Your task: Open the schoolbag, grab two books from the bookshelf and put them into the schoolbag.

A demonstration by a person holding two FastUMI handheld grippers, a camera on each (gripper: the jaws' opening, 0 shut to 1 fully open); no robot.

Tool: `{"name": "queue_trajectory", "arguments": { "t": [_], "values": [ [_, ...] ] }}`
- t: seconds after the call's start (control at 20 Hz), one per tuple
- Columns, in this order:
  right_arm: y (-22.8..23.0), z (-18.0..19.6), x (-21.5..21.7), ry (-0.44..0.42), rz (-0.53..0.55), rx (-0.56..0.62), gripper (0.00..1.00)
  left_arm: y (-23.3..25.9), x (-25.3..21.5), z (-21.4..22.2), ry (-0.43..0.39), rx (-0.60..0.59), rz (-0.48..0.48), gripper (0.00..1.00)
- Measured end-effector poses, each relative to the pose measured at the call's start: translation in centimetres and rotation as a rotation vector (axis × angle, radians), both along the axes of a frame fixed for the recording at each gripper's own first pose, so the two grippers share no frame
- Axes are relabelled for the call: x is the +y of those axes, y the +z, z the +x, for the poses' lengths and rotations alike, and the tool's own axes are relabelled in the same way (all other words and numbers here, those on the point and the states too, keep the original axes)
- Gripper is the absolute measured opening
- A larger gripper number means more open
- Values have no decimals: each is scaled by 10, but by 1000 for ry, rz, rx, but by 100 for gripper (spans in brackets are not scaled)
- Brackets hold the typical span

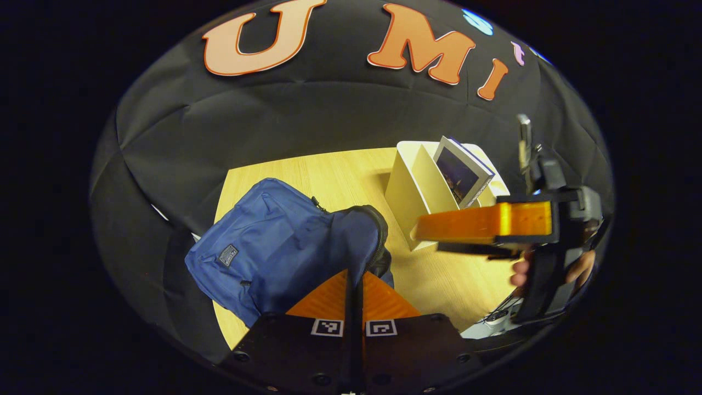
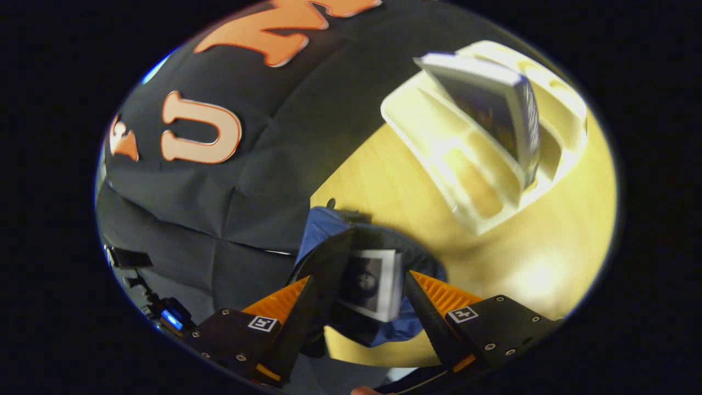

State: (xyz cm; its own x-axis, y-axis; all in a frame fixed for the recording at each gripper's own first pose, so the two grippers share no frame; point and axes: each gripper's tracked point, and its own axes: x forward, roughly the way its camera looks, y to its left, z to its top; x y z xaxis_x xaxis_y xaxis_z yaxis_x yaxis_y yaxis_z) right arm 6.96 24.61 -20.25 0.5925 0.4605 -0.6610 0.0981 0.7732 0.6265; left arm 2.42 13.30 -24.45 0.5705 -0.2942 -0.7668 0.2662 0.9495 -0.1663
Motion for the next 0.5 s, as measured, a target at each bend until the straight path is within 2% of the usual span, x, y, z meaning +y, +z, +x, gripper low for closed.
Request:
{"name": "queue_trajectory", "arguments": {
  "t": [0.2,0.3,0.5],
  "values": [
    [31,20,-77,16,-307,-90,97,-4,-5,1,-18,1,5,1],
    [38,35,-107,10,-405,-87,97,-5,-6,1,-18,3,-1,1],
    [41,54,-143,51,-516,-29,97,-8,-5,-2,-12,12,-18,1]
  ]
}}
